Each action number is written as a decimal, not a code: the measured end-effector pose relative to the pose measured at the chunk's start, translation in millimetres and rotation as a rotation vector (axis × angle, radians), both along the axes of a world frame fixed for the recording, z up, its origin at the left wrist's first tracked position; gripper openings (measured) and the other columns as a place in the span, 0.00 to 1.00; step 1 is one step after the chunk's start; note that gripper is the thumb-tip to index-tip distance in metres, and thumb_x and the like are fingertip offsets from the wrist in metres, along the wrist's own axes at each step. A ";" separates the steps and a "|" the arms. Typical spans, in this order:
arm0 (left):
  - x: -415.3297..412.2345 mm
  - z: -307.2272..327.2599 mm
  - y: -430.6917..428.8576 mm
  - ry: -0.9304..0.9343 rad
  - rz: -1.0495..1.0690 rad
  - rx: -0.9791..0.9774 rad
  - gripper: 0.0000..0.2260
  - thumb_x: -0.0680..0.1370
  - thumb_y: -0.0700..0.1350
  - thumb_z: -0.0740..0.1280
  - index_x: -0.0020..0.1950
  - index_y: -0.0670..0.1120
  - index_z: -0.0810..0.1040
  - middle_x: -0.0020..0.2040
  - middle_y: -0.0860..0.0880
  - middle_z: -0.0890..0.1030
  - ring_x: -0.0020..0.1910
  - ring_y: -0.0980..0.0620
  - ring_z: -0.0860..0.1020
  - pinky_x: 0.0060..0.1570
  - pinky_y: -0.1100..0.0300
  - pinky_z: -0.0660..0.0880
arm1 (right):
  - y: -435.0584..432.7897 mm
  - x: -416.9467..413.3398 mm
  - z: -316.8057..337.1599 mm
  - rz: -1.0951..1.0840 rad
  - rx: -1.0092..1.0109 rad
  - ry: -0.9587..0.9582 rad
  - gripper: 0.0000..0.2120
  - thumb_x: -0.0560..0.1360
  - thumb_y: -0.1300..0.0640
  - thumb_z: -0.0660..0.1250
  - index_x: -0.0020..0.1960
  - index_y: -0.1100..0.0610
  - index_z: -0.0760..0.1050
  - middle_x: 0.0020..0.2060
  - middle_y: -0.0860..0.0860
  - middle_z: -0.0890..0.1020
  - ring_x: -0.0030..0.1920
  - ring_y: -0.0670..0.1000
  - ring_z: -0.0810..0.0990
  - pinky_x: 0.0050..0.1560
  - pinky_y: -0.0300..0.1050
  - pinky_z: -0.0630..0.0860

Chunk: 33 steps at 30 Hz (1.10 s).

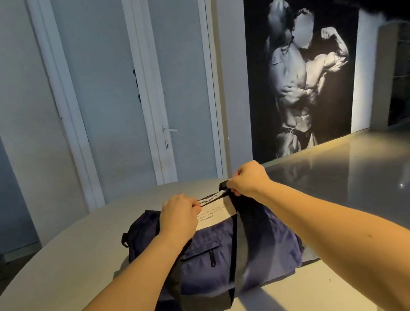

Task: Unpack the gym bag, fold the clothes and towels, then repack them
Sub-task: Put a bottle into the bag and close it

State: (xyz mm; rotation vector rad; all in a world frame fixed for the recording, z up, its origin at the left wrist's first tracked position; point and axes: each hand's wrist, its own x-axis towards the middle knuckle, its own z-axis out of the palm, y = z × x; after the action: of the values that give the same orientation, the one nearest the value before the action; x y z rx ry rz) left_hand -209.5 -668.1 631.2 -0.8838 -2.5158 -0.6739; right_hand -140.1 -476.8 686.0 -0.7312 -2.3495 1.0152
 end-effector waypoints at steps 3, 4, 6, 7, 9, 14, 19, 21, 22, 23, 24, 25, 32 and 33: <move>-6.0 -8.5 -5.2 0.001 0.034 -0.028 0.12 0.82 0.45 0.63 0.47 0.50 0.86 0.48 0.51 0.83 0.44 0.51 0.77 0.44 0.55 0.73 | 42.0 19.9 -4.7 -0.116 -0.035 0.030 0.09 0.70 0.58 0.76 0.39 0.65 0.83 0.32 0.57 0.85 0.29 0.51 0.78 0.32 0.44 0.80; -7.1 -11.3 -5.6 0.009 0.045 -0.042 0.12 0.82 0.45 0.63 0.45 0.50 0.86 0.47 0.51 0.83 0.42 0.51 0.77 0.42 0.55 0.72 | 55.1 27.1 -8.3 -0.160 -0.056 0.052 0.09 0.70 0.59 0.75 0.39 0.66 0.83 0.33 0.58 0.85 0.30 0.52 0.79 0.36 0.47 0.83; -6.7 -15.5 -3.7 0.021 0.051 -0.054 0.13 0.82 0.44 0.63 0.44 0.50 0.85 0.46 0.51 0.82 0.41 0.51 0.77 0.40 0.55 0.71 | 77.9 37.1 -17.6 -0.222 -0.116 0.107 0.08 0.69 0.61 0.74 0.39 0.68 0.83 0.33 0.60 0.85 0.31 0.53 0.79 0.44 0.55 0.84; -5.8 -16.6 -1.8 0.023 0.056 -0.067 0.12 0.82 0.45 0.63 0.44 0.50 0.85 0.46 0.51 0.82 0.41 0.51 0.77 0.40 0.55 0.72 | 85.2 39.9 -23.3 -0.229 -0.149 0.132 0.08 0.69 0.62 0.74 0.39 0.68 0.83 0.33 0.60 0.85 0.32 0.53 0.80 0.45 0.57 0.84; -0.1 -14.1 3.0 0.012 0.078 -0.108 0.12 0.82 0.44 0.63 0.44 0.51 0.85 0.47 0.51 0.82 0.43 0.50 0.77 0.43 0.55 0.74 | 92.2 46.3 -34.2 -0.189 -0.212 0.186 0.07 0.70 0.60 0.74 0.38 0.65 0.83 0.32 0.57 0.84 0.35 0.55 0.82 0.45 0.54 0.84; 48.9 -7.3 28.6 0.068 -0.005 0.063 0.09 0.81 0.47 0.66 0.57 0.51 0.83 0.56 0.51 0.79 0.56 0.50 0.75 0.56 0.53 0.73 | 82.8 76.0 -51.7 -0.103 -0.309 0.224 0.19 0.84 0.49 0.57 0.65 0.59 0.77 0.60 0.54 0.81 0.61 0.58 0.77 0.64 0.52 0.72; 117.1 -15.3 72.1 0.149 -0.247 0.012 0.15 0.79 0.45 0.63 0.65 0.53 0.77 0.64 0.56 0.75 0.65 0.52 0.69 0.66 0.55 0.64 | 68.5 90.5 -94.7 0.069 -0.691 0.069 0.19 0.82 0.44 0.60 0.66 0.54 0.75 0.60 0.52 0.79 0.54 0.53 0.77 0.56 0.50 0.73; 133.4 -17.7 81.3 0.198 -0.258 -0.041 0.16 0.79 0.47 0.60 0.65 0.53 0.78 0.64 0.56 0.76 0.64 0.52 0.69 0.64 0.54 0.64 | 72.6 91.1 -104.7 0.034 -0.600 0.093 0.17 0.80 0.47 0.64 0.63 0.56 0.77 0.59 0.56 0.81 0.52 0.54 0.79 0.51 0.49 0.75; 140.8 -20.0 84.1 0.231 -0.252 -0.084 0.16 0.79 0.49 0.58 0.64 0.53 0.79 0.62 0.56 0.78 0.63 0.51 0.70 0.63 0.53 0.65 | 73.9 92.4 -105.8 0.024 -0.579 0.108 0.16 0.80 0.48 0.65 0.62 0.56 0.77 0.57 0.57 0.82 0.53 0.55 0.80 0.52 0.50 0.76; 147.8 -23.1 85.9 0.269 -0.233 -0.143 0.17 0.80 0.54 0.56 0.63 0.53 0.79 0.61 0.55 0.78 0.61 0.51 0.71 0.62 0.52 0.65 | 72.9 95.8 -104.2 0.027 -0.572 0.113 0.14 0.79 0.49 0.66 0.59 0.57 0.78 0.54 0.57 0.82 0.53 0.56 0.80 0.53 0.52 0.77; 153.4 -27.0 87.1 0.298 -0.202 -0.212 0.19 0.81 0.59 0.55 0.63 0.53 0.78 0.59 0.55 0.79 0.61 0.50 0.71 0.62 0.51 0.65 | 71.1 99.2 -103.6 0.031 -0.557 0.113 0.12 0.79 0.50 0.67 0.56 0.57 0.78 0.51 0.57 0.83 0.52 0.56 0.80 0.53 0.53 0.78; 158.4 -30.9 86.8 0.315 -0.164 -0.281 0.23 0.80 0.64 0.54 0.64 0.52 0.77 0.59 0.54 0.78 0.61 0.49 0.70 0.63 0.49 0.65 | 68.9 102.3 -104.7 0.028 -0.529 0.110 0.10 0.78 0.51 0.67 0.52 0.57 0.78 0.49 0.57 0.83 0.50 0.57 0.81 0.51 0.53 0.78; 172.7 -43.3 67.4 0.239 -0.017 -0.490 0.42 0.72 0.79 0.55 0.70 0.46 0.70 0.66 0.48 0.74 0.71 0.43 0.63 0.73 0.42 0.56 | 25.8 134.5 -97.9 -0.023 -0.274 -0.039 0.12 0.77 0.46 0.67 0.46 0.55 0.74 0.44 0.55 0.80 0.43 0.55 0.80 0.33 0.47 0.79; 174.9 -44.3 61.5 0.237 -0.010 -0.479 0.43 0.71 0.79 0.55 0.70 0.46 0.70 0.66 0.48 0.74 0.71 0.43 0.63 0.73 0.43 0.55 | 18.0 140.4 -94.6 -0.002 -0.279 -0.050 0.12 0.77 0.46 0.68 0.44 0.54 0.73 0.41 0.55 0.80 0.40 0.55 0.81 0.29 0.46 0.78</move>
State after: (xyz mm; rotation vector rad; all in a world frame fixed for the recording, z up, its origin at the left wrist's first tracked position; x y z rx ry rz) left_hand -34.6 -606.5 586.9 -1.0605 -2.4876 0.0450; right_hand 0.3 -458.9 591.4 -0.8699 -2.2722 1.3559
